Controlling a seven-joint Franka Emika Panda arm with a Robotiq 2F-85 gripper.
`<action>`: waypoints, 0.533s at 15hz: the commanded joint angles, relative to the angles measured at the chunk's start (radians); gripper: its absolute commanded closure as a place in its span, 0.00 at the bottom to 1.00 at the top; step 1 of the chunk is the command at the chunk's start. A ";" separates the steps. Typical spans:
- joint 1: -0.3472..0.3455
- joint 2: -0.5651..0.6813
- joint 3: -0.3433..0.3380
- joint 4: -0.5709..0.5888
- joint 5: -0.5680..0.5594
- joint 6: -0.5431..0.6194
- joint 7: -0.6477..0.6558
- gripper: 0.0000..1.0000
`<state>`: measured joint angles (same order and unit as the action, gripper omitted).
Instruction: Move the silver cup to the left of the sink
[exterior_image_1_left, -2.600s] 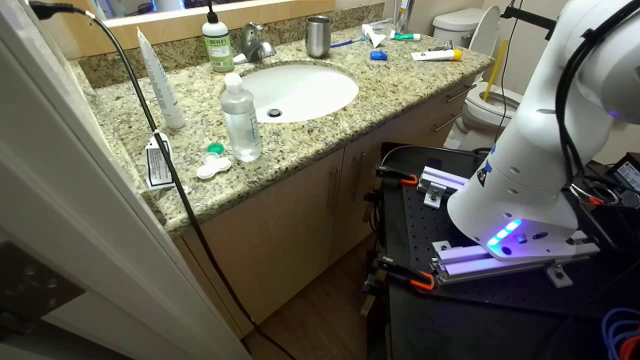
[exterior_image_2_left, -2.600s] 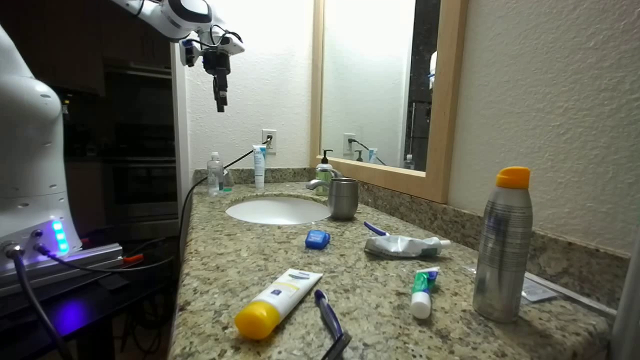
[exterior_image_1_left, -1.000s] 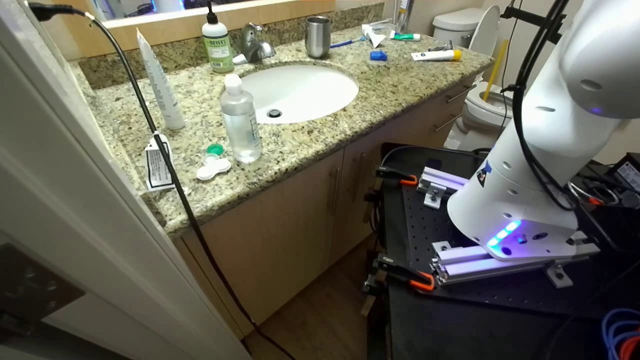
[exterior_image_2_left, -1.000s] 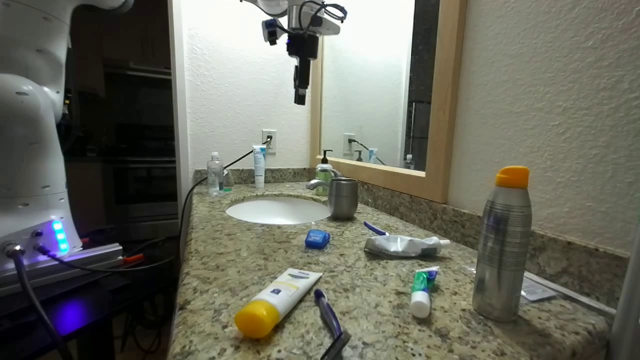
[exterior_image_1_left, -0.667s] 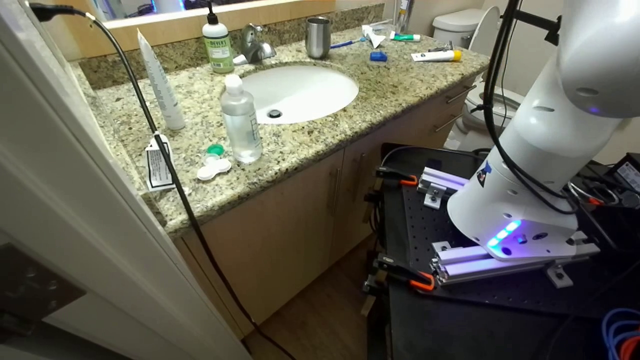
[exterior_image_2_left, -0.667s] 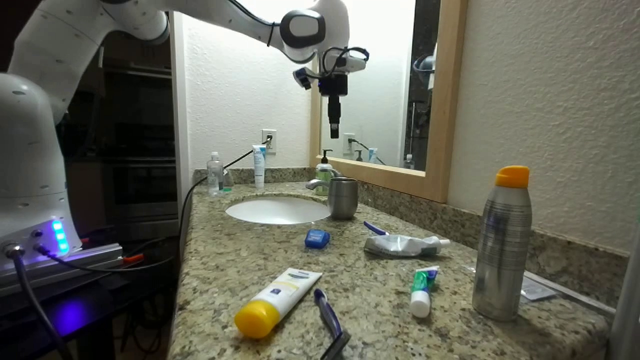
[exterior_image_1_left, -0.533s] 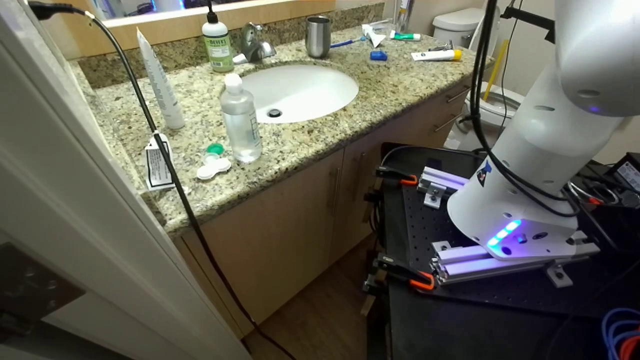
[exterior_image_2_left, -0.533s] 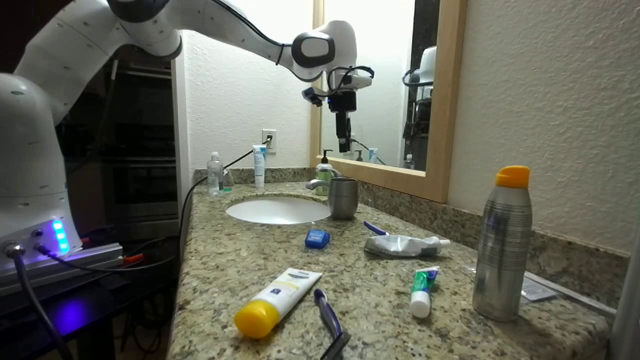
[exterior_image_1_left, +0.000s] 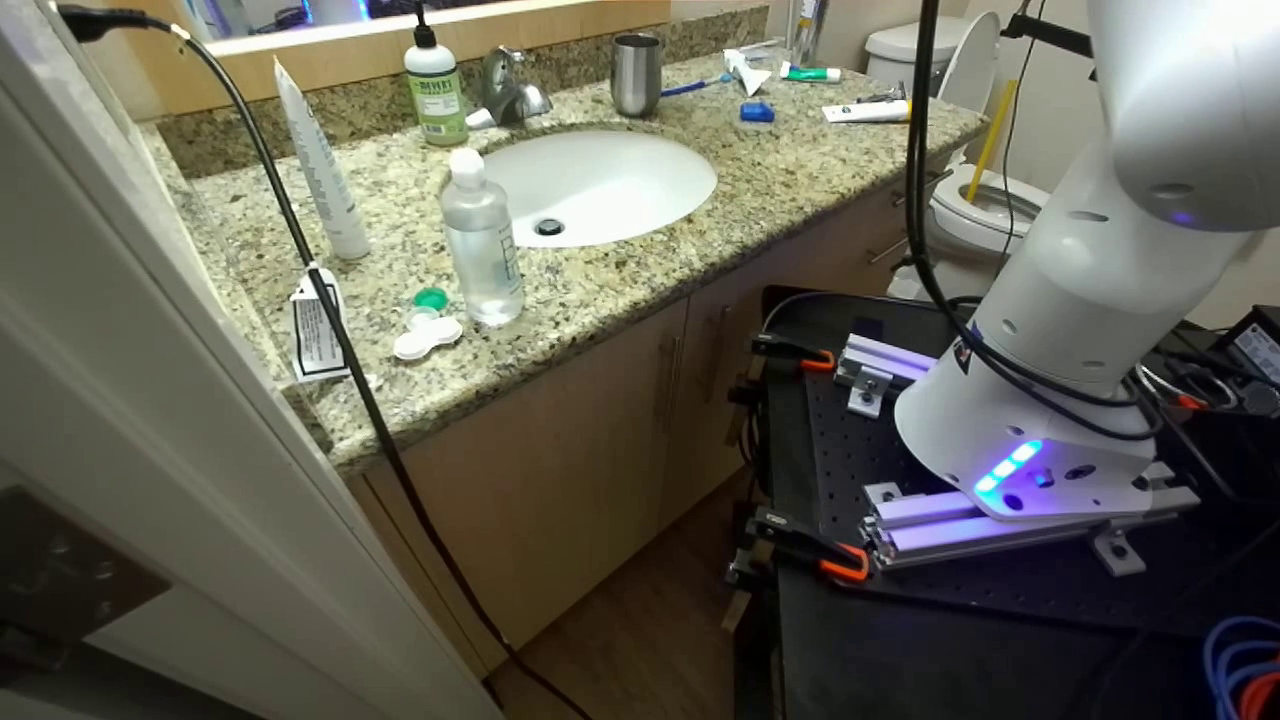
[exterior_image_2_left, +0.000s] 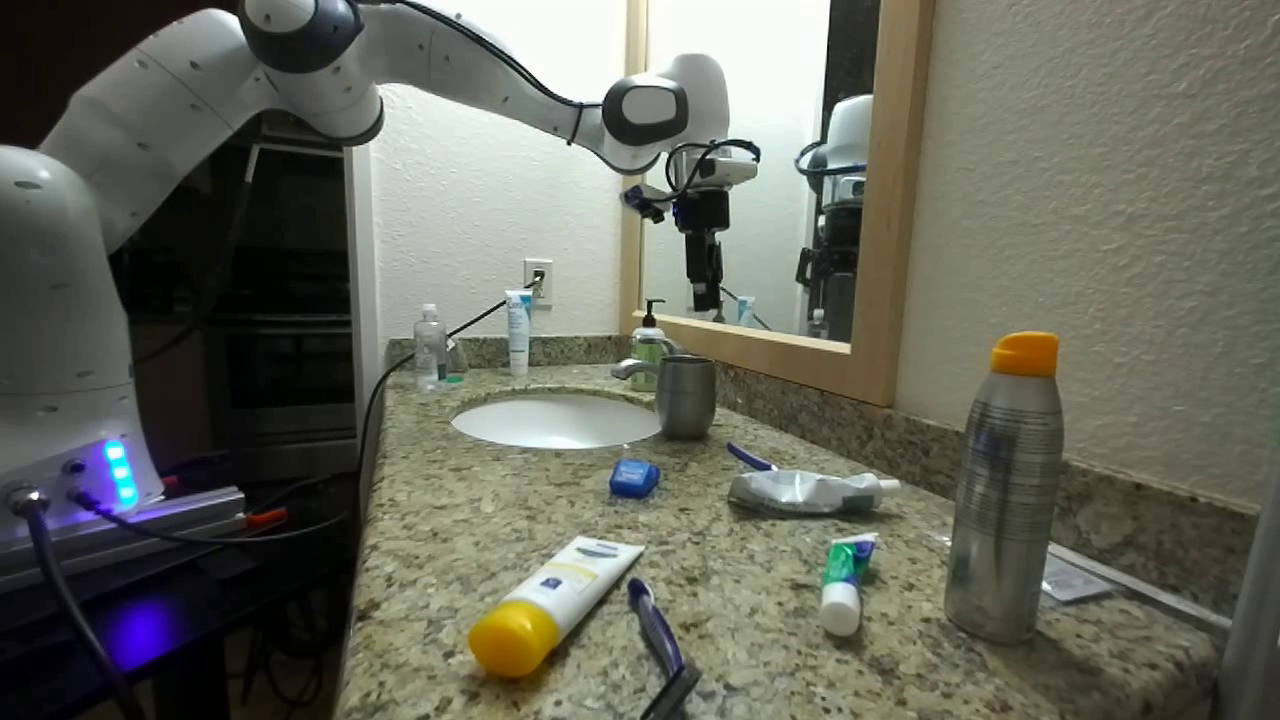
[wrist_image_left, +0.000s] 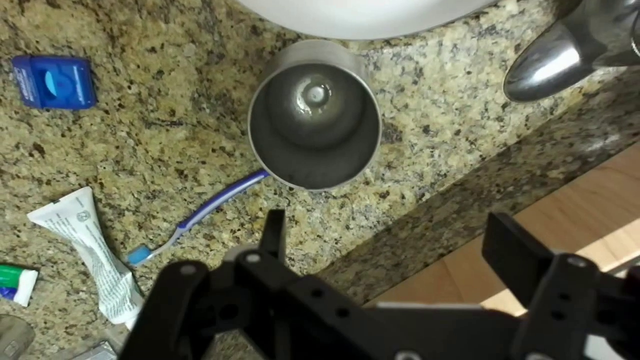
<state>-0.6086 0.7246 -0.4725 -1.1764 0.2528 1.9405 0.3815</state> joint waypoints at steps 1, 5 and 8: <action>-0.024 0.029 0.039 0.048 -0.056 -0.038 0.033 0.00; 0.115 -0.129 -0.027 -0.241 -0.147 -0.030 -0.010 0.00; 0.085 -0.082 0.013 -0.177 -0.159 -0.035 0.022 0.00</action>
<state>-0.4980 0.6412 -0.4899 -1.3675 0.1116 1.9097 0.3928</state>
